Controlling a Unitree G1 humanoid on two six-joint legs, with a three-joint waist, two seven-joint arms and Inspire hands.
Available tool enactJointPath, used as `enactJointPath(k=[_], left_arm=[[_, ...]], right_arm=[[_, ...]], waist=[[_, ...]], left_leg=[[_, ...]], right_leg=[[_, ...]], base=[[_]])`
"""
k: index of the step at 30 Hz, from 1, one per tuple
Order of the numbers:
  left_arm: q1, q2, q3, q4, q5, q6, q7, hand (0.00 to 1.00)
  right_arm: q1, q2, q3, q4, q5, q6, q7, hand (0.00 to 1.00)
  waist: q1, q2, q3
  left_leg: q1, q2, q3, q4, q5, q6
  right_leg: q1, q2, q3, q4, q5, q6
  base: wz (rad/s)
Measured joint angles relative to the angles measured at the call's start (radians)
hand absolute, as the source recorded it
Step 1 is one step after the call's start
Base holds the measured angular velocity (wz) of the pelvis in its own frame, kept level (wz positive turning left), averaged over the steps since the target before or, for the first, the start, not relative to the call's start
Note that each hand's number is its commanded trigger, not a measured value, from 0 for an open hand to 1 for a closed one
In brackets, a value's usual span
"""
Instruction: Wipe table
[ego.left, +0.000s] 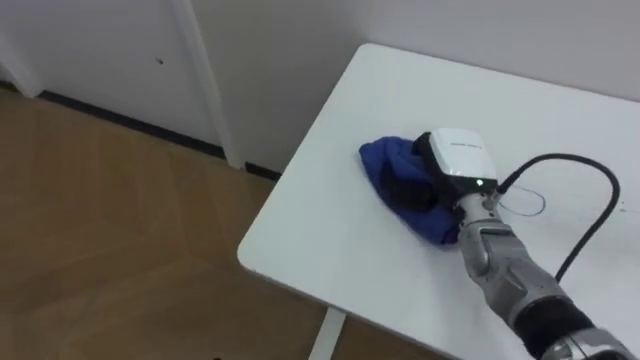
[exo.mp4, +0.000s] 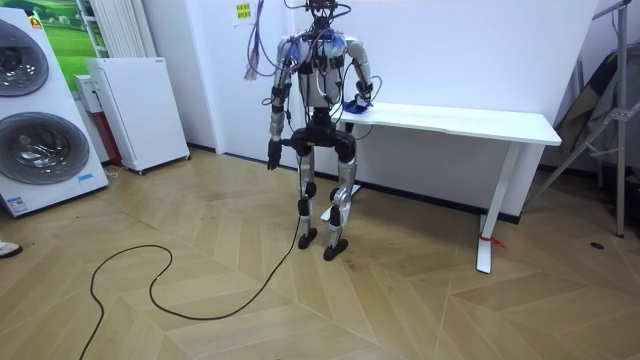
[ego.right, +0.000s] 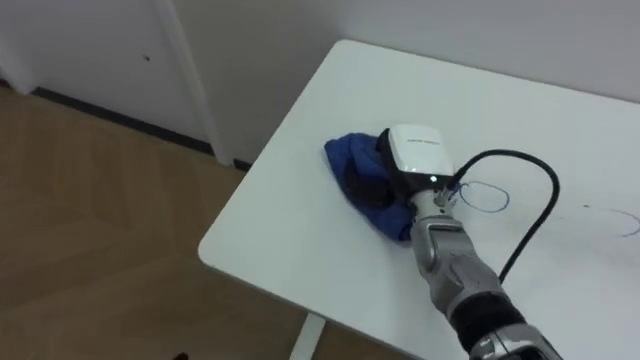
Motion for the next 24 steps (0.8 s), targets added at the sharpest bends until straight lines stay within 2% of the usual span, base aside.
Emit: enactJointPath(k=[4,6,10,12,13,14,19,20,21,22,23,24], left_arm=[[0.006,0.008,0.009,-0.001,-0.002,0.000,0.010,0.00],[0.025,0.014,0.042,-0.030,0.000,0.007,0.021,0.00],[0.049,0.024,0.109,-0.045,0.011,0.008,0.033,0.00],[0.068,0.029,0.175,-0.057,0.013,0.007,0.041,0.00],[0.072,0.032,0.182,-0.060,0.012,0.007,0.043,0.00],[0.084,0.033,0.197,-0.067,0.013,0.005,0.045,0.00],[0.089,0.033,0.200,-0.064,0.012,-0.001,0.044,0.00],[0.080,0.033,0.197,-0.059,0.009,-0.001,0.038,0.00],[0.076,0.033,0.192,-0.055,-0.001,-0.001,0.036,0.00],[0.073,0.032,0.189,-0.046,-0.001,-0.001,0.033,0.00],[0.068,0.032,0.182,-0.031,0.001,0.000,0.025,0.00],[0.068,0.031,0.170,-0.024,0.002,0.000,0.020,0.00]], right_arm=[[0.014,-0.035,-0.085,0.084,0.082,-0.033,-0.081,1.00],[0.040,-0.081,-0.153,0.128,0.123,-0.046,-0.104,1.00],[0.095,-0.137,-0.258,0.198,0.193,-0.056,-0.126,1.00],[0.163,-0.164,-0.342,0.210,0.222,-0.060,-0.125,1.00],[0.172,-0.168,-0.359,0.215,0.222,-0.061,-0.125,1.00],[0.185,-0.180,-0.389,0.225,0.221,-0.062,-0.118,1.00],[0.195,-0.215,-0.433,0.242,0.223,-0.047,-0.086,1.00],[0.192,-0.220,-0.430,0.235,0.221,-0.036,-0.076,1.00],[0.178,-0.218,-0.416,0.228,0.222,-0.017,-0.068,1.00],[0.168,-0.218,-0.407,0.228,0.222,-0.010,-0.065,1.00],[0.153,-0.218,-0.390,0.224,0.221,0.014,-0.049,1.00],[0.144,-0.217,-0.375,0.201,0.215,0.038,-0.027,1.00]], waist=[[-0.007,-0.002,-0.0024],[-0.020,-0.008,-0.0067],[-0.035,-0.022,-0.0133],[-0.065,-0.033,-0.0253],[-0.071,-0.034,-0.0260],[-0.085,-0.037,-0.0263],[-0.094,-0.011,-0.0185],[-0.092,-0.006,-0.0174],[-0.090,0.003,-0.0114],[-0.089,0.004,-0.0087],[-0.088,0.008,-0.0061],[-0.082,0.015,-0.0093]], left_leg=[[-0.013,-0.010,0.001,0.009,0.006,0.010],[-0.014,-0.019,0.005,0.002,0.012,0.020],[0.021,-0.031,0.006,-0.028,0.019,0.030],[0.034,-0.038,0.011,-0.039,0.019,0.033],[0.036,-0.038,0.012,-0.039,0.018,0.035],[0.047,-0.037,0.021,-0.040,0.017,0.036],[0.098,-0.035,0.035,-0.052,0.012,0.042],[0.104,-0.032,0.041,-0.052,0.011,0.042],[0.114,-0.030,0.046,-0.056,0.011,0.041],[0.120,-0.029,0.047,-0.056,0.010,0.040],[0.130,-0.029,0.050,-0.057,0.010,0.040],[0.131,-0.026,0.057,-0.055,0.009,0.039]], right_leg=[[0.003,-0.012,-0.027,-0.002,-0.002,0.013],[0.009,-0.022,-0.039,-0.007,-0.002,0.023],[0.039,-0.033,-0.042,-0.027,0.005,0.036],[0.061,-0.036,-0.045,-0.039,0.006,0.044],[0.063,-0.036,-0.044,-0.037,0.007,0.045],[0.076,-0.035,-0.042,-0.039,0.008,0.047],[0.109,-0.035,-0.019,-0.036,0.009,0.049],[0.110,-0.035,-0.016,-0.030,0.009,0.049],[0.118,-0.033,-0.006,-0.029,0.009,0.048],[0.123,-0.033,-0.001,-0.030,0.009,0.048],[0.130,-0.033,0.008,-0.033,0.009,0.047],[0.129,-0.031,0.017,-0.032,0.007,0.046]], base=[[0.30],[0.29],[0.08],[0.13],[-0.03],[-0.13],[-0.15],[-0.14],[-0.17],[-0.17],[-0.16],[-0.19]])
